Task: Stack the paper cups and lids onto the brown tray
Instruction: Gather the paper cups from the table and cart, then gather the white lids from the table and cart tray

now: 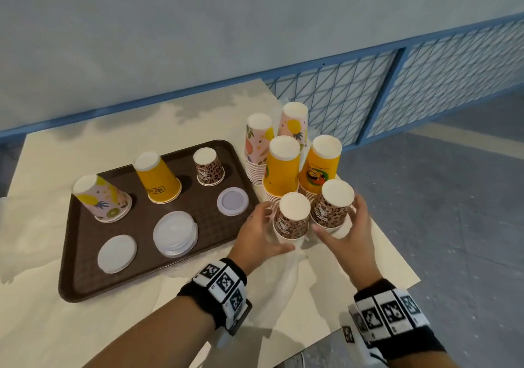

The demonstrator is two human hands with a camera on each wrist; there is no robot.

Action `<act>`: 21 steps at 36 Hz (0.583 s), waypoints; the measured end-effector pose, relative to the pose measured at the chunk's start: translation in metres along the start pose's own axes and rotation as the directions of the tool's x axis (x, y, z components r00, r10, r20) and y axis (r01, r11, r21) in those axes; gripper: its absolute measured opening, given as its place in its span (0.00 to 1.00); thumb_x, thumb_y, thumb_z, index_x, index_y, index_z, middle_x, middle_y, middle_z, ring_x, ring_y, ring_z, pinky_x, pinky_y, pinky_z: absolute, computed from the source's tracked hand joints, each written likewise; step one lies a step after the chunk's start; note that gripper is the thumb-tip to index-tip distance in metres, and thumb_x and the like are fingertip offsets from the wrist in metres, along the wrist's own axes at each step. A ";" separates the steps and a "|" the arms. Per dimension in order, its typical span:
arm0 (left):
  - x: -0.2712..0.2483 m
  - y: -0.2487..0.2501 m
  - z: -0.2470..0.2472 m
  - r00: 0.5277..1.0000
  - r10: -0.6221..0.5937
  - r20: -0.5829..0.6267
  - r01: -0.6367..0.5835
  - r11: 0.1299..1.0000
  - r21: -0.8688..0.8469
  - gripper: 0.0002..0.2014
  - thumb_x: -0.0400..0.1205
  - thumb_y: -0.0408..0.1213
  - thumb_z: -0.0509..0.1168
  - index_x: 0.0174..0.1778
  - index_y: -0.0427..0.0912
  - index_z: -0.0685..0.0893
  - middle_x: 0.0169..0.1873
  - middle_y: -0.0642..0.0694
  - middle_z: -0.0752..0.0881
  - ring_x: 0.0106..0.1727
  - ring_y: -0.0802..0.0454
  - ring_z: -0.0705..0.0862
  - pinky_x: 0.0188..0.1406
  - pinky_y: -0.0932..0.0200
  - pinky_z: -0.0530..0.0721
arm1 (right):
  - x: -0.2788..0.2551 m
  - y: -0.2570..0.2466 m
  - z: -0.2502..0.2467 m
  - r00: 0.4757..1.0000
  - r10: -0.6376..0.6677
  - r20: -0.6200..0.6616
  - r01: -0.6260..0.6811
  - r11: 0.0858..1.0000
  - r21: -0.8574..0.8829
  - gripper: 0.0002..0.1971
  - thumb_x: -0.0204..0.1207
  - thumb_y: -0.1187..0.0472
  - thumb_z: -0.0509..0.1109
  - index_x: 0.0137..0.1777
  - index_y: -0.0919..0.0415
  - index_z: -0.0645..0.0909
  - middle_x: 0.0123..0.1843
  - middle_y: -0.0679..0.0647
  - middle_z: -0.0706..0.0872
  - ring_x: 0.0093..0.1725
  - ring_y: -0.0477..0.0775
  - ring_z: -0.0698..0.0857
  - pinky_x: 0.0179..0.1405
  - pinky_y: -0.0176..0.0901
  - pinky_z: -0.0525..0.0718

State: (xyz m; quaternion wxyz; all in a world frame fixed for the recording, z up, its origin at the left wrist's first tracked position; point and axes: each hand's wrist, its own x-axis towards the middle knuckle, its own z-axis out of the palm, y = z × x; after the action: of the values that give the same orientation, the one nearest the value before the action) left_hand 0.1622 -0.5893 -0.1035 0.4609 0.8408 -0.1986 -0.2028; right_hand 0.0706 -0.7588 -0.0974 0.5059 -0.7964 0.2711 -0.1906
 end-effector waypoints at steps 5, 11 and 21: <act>-0.027 0.003 -0.036 0.992 0.095 -0.082 -0.093 0.995 0.028 0.36 0.69 0.44 0.77 0.71 0.43 0.71 0.65 0.49 0.79 0.66 0.56 0.78 0.67 0.65 0.76 | -0.027 -0.053 0.006 0.902 -0.329 -0.280 0.330 0.943 -0.047 0.35 0.66 0.51 0.75 0.72 0.57 0.66 0.70 0.52 0.71 0.70 0.45 0.68 0.68 0.21 0.63; -0.072 -0.014 -0.101 0.943 0.178 -0.280 -0.122 0.971 0.207 0.17 0.81 0.48 0.63 0.63 0.46 0.79 0.58 0.52 0.82 0.58 0.62 0.77 0.52 0.77 0.72 | -0.053 -0.114 0.055 0.807 -0.553 -0.206 0.564 0.826 -0.003 0.22 0.71 0.58 0.71 0.64 0.59 0.72 0.62 0.60 0.77 0.65 0.55 0.75 0.68 0.44 0.73; -0.182 -0.108 -0.261 0.756 0.117 -0.643 0.195 0.899 0.392 0.25 0.79 0.58 0.50 0.60 0.46 0.80 0.58 0.48 0.83 0.60 0.48 0.78 0.59 0.56 0.71 | -0.132 -0.190 0.221 0.718 -0.660 0.221 0.622 0.751 0.224 0.19 0.72 0.57 0.69 0.62 0.53 0.74 0.60 0.48 0.78 0.62 0.44 0.75 0.65 0.36 0.73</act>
State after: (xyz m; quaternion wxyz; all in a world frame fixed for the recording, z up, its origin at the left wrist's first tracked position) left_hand 0.1623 -0.2597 -0.0391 0.2961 0.9432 -0.0476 0.1429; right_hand 0.1411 -0.4565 -0.0206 0.4939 -0.8240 -0.1113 -0.2545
